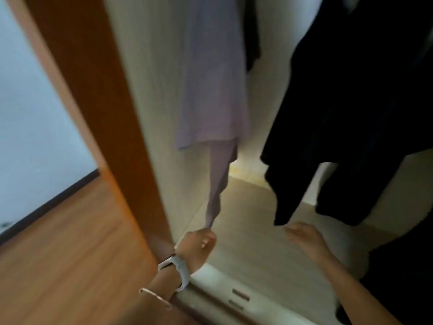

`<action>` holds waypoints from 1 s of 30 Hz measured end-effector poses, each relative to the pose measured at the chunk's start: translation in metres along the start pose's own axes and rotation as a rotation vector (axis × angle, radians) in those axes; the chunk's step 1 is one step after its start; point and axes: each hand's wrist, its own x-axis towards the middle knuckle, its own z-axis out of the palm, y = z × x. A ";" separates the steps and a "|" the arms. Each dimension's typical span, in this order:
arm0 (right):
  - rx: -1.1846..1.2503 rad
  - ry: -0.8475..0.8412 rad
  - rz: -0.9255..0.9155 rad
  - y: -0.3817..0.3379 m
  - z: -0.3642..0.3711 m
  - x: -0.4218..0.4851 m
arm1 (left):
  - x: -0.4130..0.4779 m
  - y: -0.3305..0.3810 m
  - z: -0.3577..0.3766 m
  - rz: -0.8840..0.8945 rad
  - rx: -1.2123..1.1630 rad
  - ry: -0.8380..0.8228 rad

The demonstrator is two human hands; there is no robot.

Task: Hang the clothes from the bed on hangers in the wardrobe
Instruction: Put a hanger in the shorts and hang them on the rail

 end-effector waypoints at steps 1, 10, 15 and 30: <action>0.003 -0.068 0.039 0.014 0.017 0.000 | -0.018 -0.028 0.000 -0.105 -0.038 0.009; -0.170 -0.522 0.215 0.047 0.144 -0.026 | -0.182 -0.222 0.009 -0.817 -0.217 0.182; -0.367 -0.703 0.270 0.023 0.207 -0.036 | -0.236 -0.279 0.019 -1.069 -0.426 0.312; -0.702 -1.011 -0.107 -0.206 0.457 -0.024 | -0.251 -0.415 -0.081 -1.478 -1.218 0.620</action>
